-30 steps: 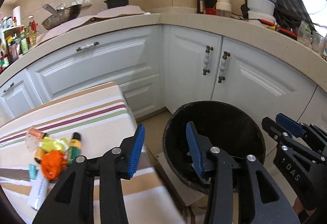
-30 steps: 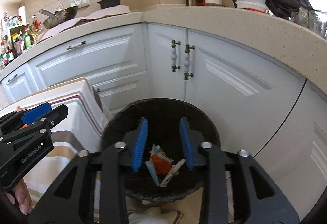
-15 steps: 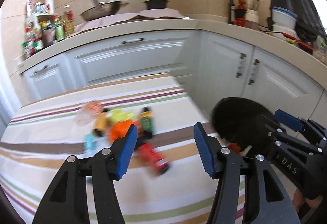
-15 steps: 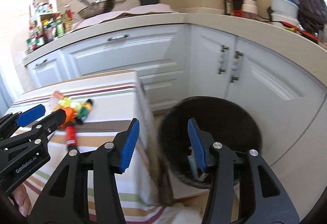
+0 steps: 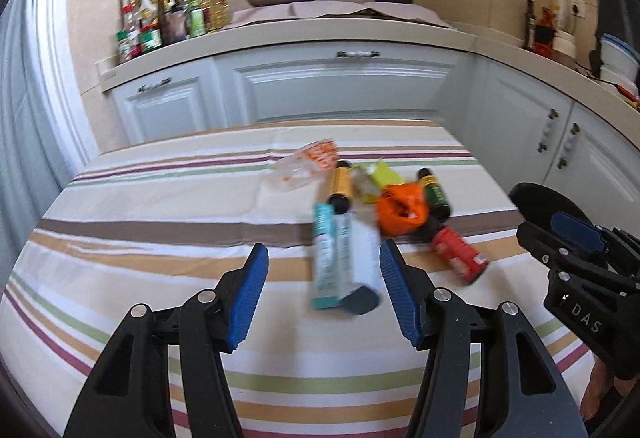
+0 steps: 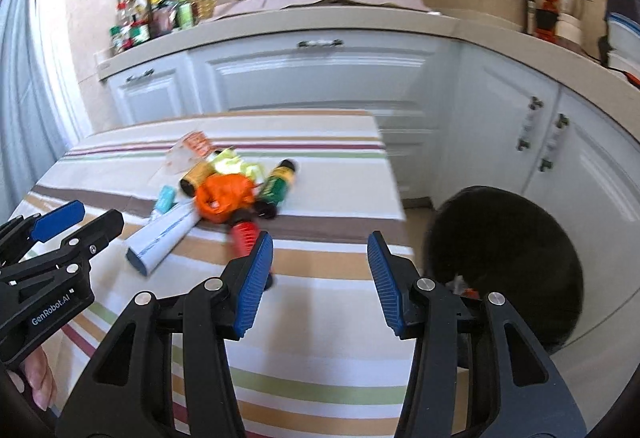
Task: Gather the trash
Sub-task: 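Move both open grippers from the bin back over the table, then grasp the red spray can with the right gripper while the left gripper grasps the white tube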
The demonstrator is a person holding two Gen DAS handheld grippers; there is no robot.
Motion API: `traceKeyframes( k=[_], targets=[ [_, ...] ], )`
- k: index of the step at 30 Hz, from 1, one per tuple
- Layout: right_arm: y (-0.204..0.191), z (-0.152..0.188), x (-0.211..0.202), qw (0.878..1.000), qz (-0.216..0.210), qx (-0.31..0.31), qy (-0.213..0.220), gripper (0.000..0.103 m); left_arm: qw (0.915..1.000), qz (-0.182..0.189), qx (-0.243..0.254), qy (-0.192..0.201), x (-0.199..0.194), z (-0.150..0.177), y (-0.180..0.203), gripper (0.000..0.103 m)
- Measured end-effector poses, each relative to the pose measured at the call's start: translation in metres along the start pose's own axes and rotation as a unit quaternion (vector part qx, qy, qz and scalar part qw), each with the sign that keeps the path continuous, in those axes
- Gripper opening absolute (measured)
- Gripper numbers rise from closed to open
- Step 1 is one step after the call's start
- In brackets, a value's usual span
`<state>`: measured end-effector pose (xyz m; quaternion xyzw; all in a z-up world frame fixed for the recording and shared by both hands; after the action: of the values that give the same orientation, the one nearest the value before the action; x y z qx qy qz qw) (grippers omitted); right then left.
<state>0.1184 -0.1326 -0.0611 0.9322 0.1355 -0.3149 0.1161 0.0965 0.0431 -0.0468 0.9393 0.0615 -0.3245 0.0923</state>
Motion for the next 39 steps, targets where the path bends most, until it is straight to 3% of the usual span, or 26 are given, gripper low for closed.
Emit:
traceKeyframes(
  k=[18, 19, 21, 23, 33, 39],
  targets=[
    [-0.04, -0.011, 0.05, 0.996, -0.049, -0.028, -0.074, 0.046, 0.9981, -0.038, -0.044, -0.023, 0.013, 0.003, -0.06, 0.06],
    [-0.04, -0.011, 0.053, 0.995, -0.052, -0.029, -0.081, 0.045, 0.9981, -0.037, -0.044, -0.023, 0.013, 0.003, -0.059, 0.061],
    [-0.042, -0.009, 0.058, 0.993, -0.062, -0.03, -0.095, 0.03, 0.9982, -0.033, -0.043, -0.024, 0.013, 0.004, -0.058, 0.062],
    [-0.043, -0.008, 0.061, 0.992, -0.07, -0.03, -0.101, 0.023, 0.9984, -0.028, -0.043, -0.025, 0.013, 0.004, -0.056, 0.062],
    [-0.033, -0.003, 0.043, 0.995, -0.058, -0.029, -0.082, 0.023, 0.9993, -0.005, -0.026, -0.027, 0.009, 0.007, -0.031, 0.062],
    [-0.007, 0.002, 0.03, 0.997, -0.043, -0.006, -0.069, 0.023, 0.9994, 0.011, -0.013, -0.029, 0.009, 0.009, -0.008, 0.062]
  ],
)
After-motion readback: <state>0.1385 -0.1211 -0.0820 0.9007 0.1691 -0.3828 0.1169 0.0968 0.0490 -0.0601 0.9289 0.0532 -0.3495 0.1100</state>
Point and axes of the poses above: each gripper's, at about its wrist camera, not at the fingertips, and x roughly the way its jaws point, y to its right, z to its underside, the point moved 2 cm from there along x, roughly the way its jaws point, and after that the axes turned 12 degrees about -x, right-handed, at the moved point
